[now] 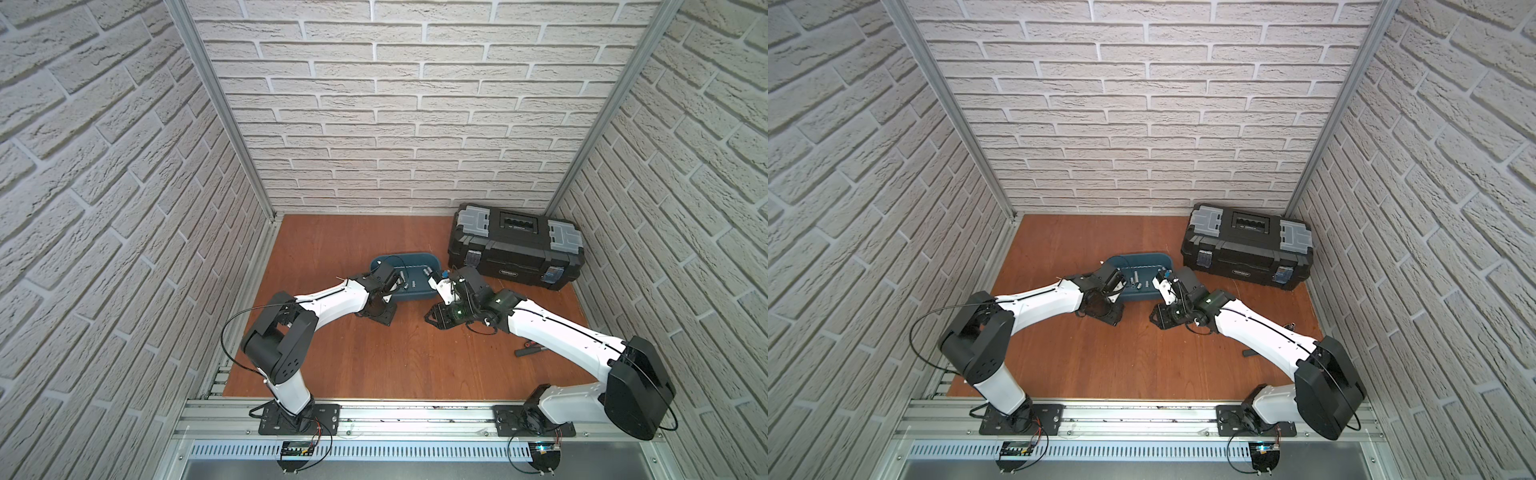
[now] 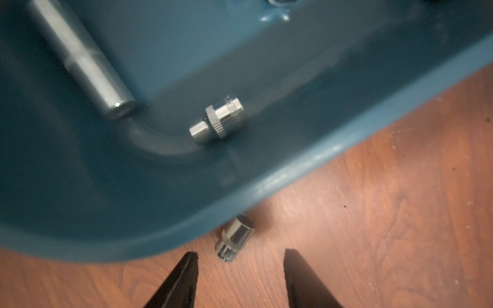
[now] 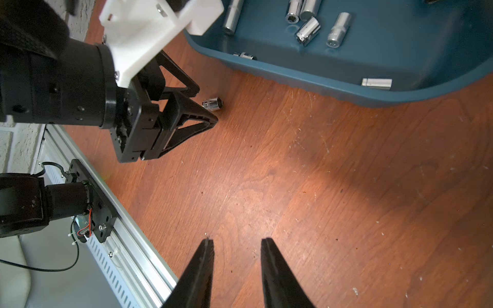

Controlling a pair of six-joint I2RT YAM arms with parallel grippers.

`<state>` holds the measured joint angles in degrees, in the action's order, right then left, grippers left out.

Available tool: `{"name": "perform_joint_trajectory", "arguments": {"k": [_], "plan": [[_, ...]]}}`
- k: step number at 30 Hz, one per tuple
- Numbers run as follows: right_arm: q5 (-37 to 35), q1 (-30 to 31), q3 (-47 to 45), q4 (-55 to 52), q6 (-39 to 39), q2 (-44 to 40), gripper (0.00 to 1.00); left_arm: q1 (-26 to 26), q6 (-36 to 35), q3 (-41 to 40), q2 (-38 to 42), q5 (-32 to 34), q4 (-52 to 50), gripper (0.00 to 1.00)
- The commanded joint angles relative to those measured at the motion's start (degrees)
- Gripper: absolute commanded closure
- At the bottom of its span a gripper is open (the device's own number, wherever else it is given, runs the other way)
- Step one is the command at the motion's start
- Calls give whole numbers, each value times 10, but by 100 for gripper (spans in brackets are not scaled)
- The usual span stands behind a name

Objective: Put the socket on the desktop into the storage box
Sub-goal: Pick up the socket head from the center of the board.

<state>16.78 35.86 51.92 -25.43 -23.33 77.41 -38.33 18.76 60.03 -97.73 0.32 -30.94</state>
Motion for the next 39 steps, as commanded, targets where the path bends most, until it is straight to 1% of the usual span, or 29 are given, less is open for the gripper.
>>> {"name": "perform_joint_trajectory", "arguments": {"k": [1,12,14,16,17,20,22,29,35,39], "plan": [[-2,4,-8,19,1,-9,64,-3,-20,10,-11,9,17,45],[1,5,-5,21,-5,3,64,-3,-29,7,-31,7,33,51],[2,4,-4,22,-7,6,64,-3,-29,5,-35,6,35,54],[2,5,-4,22,-7,8,64,-3,-29,4,-35,5,36,56],[1,5,-4,22,-7,10,64,-3,-28,4,-35,3,36,58],[0,5,-2,22,-7,13,64,-5,-28,4,-36,2,36,61],[-3,5,-2,22,-9,16,64,-5,-27,4,-38,2,36,66],[-4,5,1,25,-11,22,64,-13,-25,1,-42,2,35,77],[-4,5,1,25,-10,21,64,-17,-16,-4,-36,1,37,80],[-2,6,0,26,-12,17,64,-17,-5,-10,-20,-3,38,81]]}}
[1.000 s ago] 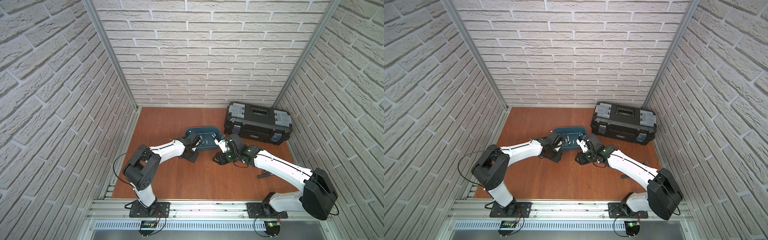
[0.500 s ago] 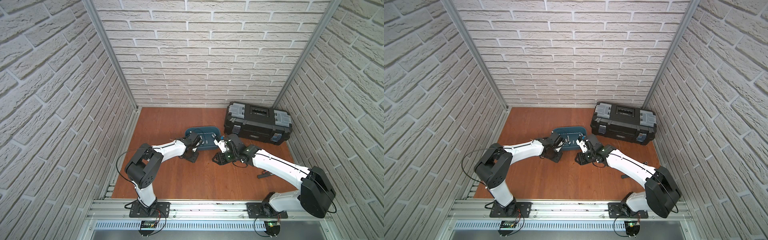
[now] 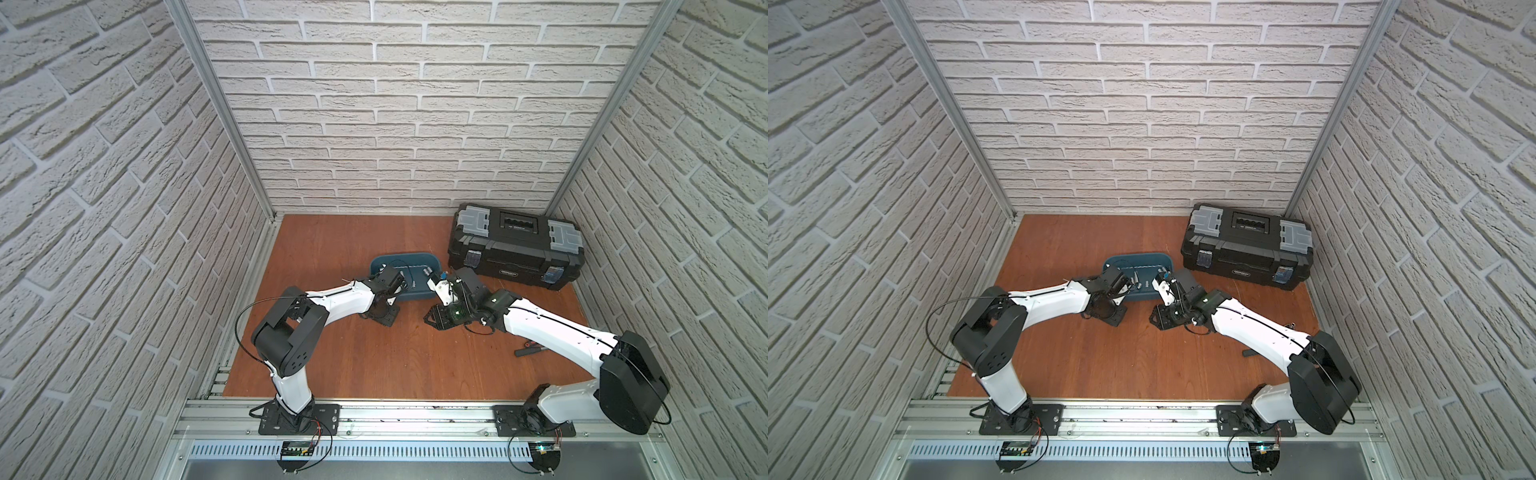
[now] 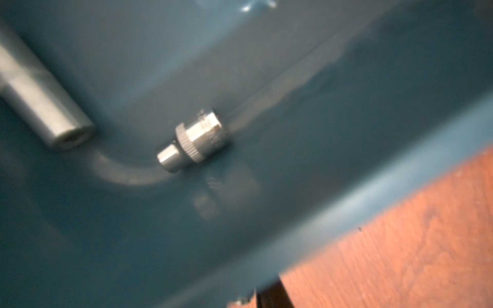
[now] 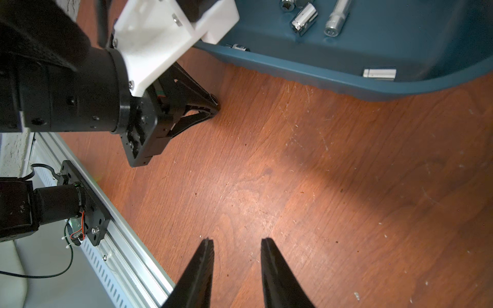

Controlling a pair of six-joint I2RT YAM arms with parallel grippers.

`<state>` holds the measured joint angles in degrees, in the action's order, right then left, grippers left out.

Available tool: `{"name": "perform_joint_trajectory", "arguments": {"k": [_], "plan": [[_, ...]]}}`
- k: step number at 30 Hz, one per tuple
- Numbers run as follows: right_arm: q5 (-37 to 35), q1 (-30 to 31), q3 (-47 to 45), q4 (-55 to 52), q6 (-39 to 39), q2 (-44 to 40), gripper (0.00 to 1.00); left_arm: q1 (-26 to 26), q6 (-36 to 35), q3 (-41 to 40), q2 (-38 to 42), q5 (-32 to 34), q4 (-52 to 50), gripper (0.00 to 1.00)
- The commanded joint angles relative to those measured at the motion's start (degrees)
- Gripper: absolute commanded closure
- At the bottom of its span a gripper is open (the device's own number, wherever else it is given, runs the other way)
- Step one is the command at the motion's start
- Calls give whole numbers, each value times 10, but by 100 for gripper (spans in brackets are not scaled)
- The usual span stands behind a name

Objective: Put the socket on the desktop into the storage box
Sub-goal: Pick up the socket head from the center of the board.

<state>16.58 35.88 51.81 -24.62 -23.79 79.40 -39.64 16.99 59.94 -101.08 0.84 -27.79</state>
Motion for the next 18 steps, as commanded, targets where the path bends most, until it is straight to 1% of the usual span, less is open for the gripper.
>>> {"name": "perform_joint_trajectory", "arguments": {"k": [1,11,18], "plan": [[0,5,1,19,-7,-4,64,-4,16,-11,19,-9,7,81],[7,5,4,26,-14,-7,64,-4,40,-11,78,-16,0,81],[7,4,8,33,-24,-15,63,-4,49,15,91,-15,-16,81]]}}
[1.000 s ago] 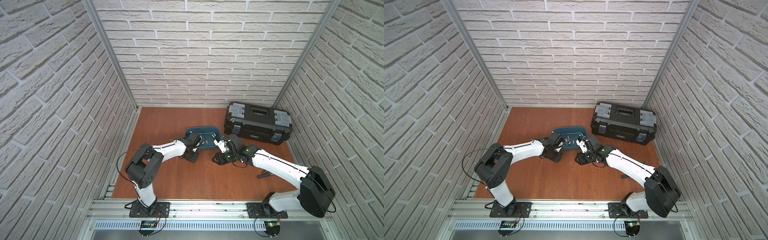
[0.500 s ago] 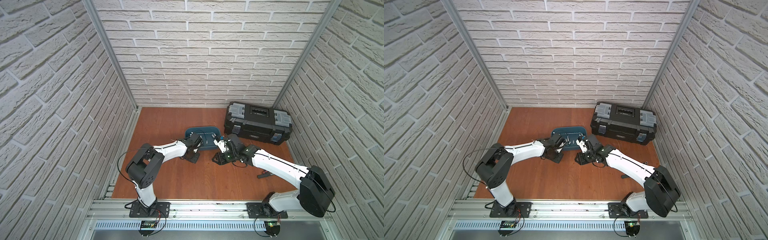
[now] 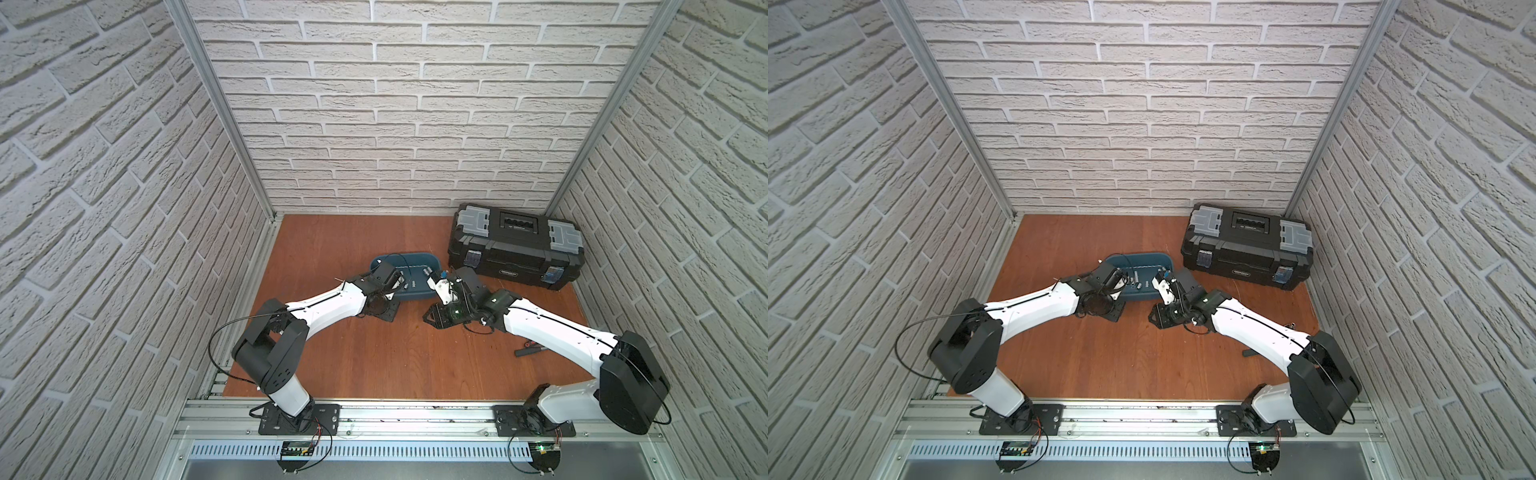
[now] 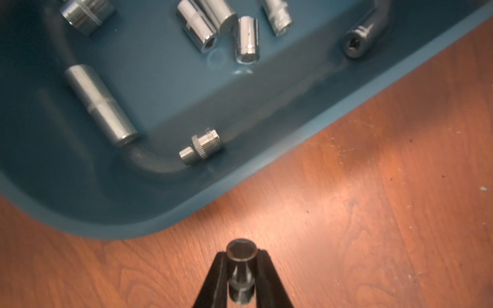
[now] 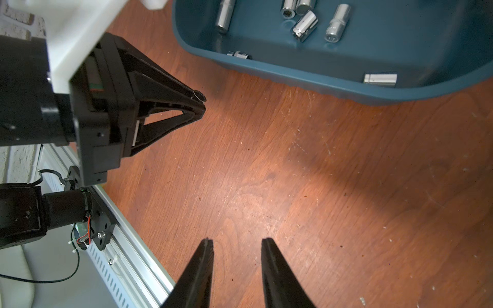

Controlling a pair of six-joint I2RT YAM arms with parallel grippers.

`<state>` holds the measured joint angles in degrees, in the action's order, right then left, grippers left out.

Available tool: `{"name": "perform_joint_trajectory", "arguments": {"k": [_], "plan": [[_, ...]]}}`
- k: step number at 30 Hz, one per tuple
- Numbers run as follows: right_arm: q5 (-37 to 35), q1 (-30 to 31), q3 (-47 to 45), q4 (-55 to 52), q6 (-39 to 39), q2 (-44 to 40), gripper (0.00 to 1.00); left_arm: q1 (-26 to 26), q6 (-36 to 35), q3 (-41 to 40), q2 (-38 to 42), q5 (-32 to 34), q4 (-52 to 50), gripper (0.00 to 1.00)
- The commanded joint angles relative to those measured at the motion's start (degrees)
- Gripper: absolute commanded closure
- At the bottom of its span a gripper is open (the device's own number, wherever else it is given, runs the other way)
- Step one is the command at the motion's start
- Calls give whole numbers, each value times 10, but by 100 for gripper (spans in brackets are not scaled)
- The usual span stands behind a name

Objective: Put the socket on the desktop into the storage box
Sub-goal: Pick up the socket head from the center of the board, then place the socket head in the storage box.

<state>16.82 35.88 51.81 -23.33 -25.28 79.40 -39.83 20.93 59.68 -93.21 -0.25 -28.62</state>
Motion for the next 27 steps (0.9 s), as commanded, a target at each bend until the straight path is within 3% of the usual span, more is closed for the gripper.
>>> {"name": "perform_joint_trajectory", "arguments": {"k": [1,27], "plan": [[5,5,10,18,-9,-17,63,-2,10,23,12,-7,-9,81],[-72,-41,65,-33,-28,-16,55,18,44,205,-112,-41,-30,79]]}}
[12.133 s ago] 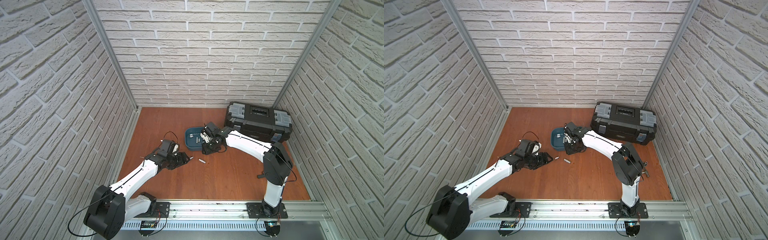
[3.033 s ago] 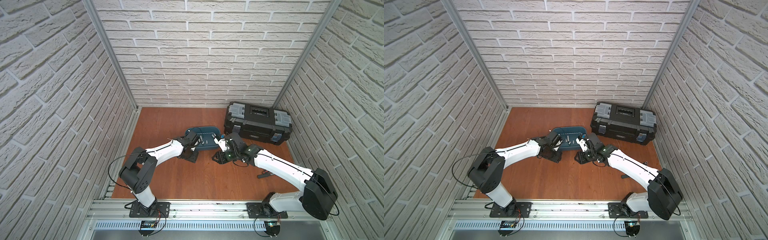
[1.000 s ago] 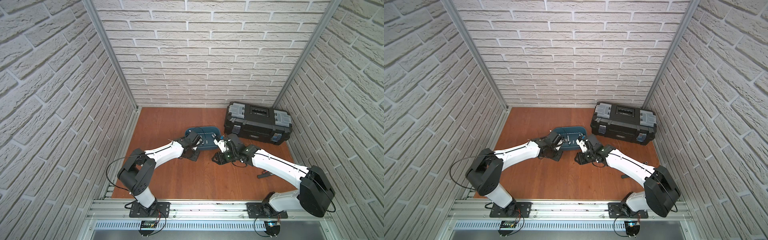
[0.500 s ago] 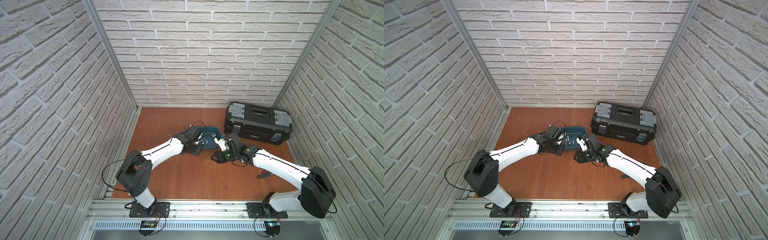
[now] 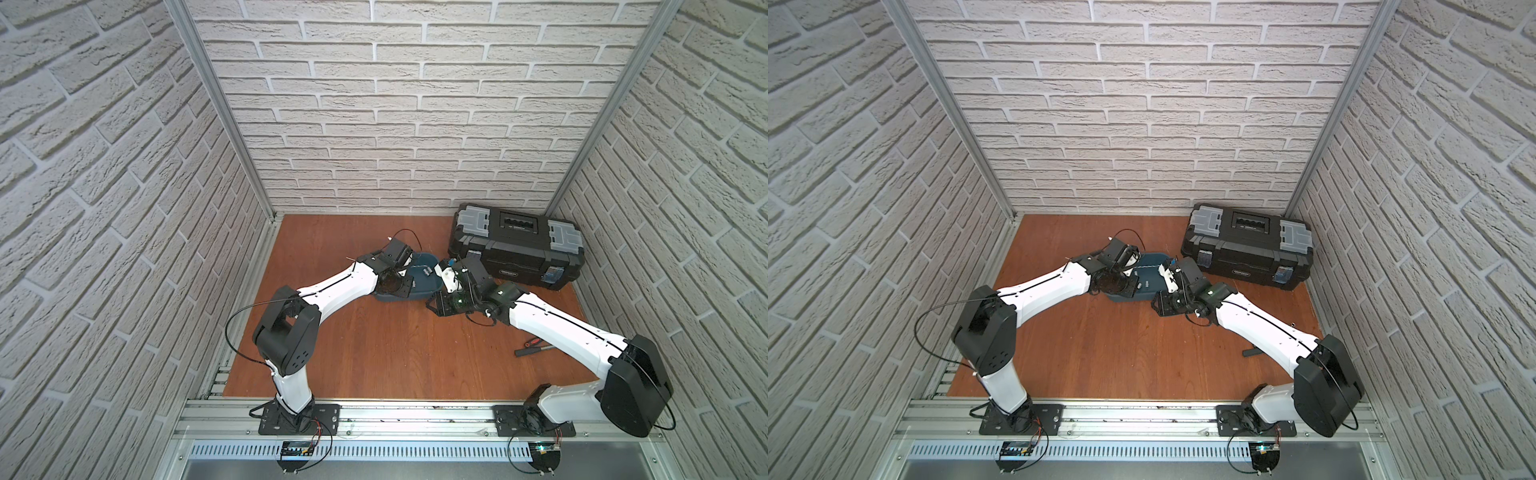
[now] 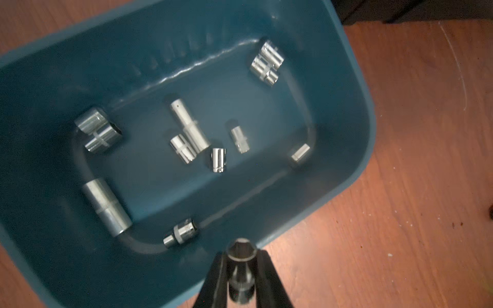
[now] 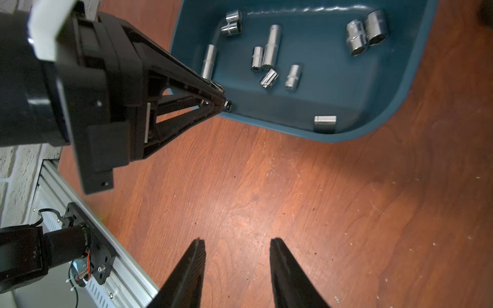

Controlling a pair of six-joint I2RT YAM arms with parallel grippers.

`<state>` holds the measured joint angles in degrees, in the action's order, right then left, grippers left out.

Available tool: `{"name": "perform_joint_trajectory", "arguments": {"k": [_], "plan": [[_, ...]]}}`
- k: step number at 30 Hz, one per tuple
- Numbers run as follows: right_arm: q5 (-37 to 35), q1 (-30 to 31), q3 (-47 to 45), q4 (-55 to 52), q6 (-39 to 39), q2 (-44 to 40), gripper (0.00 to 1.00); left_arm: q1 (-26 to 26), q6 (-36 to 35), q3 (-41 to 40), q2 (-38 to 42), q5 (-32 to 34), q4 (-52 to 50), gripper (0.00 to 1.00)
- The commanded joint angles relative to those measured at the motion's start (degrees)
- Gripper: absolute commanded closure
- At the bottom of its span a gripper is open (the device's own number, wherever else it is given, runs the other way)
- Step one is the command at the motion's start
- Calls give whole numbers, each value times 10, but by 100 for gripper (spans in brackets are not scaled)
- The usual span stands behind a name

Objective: Put the socket on the desktop into the storage box
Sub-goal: Place the socket head in the storage box.

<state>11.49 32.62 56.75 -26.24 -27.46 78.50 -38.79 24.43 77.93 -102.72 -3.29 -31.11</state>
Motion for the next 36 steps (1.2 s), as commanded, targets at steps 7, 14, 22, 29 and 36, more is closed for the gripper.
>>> {"name": "perform_joint_trajectory", "arguments": {"k": [7,14,22,29,36], "plan": [[-24,-29,20,-9,-5,-5,54,25,19,71,-64,-22,-11,79],[-26,-41,26,-12,-4,2,54,39,25,133,-126,-36,-17,79],[-22,-47,23,-13,1,5,54,47,27,199,-192,-44,-25,78],[-19,-50,22,-17,4,7,55,47,30,243,-235,-49,-31,77],[-16,-51,15,-16,2,6,54,47,28,267,-264,-45,-33,77]]}}
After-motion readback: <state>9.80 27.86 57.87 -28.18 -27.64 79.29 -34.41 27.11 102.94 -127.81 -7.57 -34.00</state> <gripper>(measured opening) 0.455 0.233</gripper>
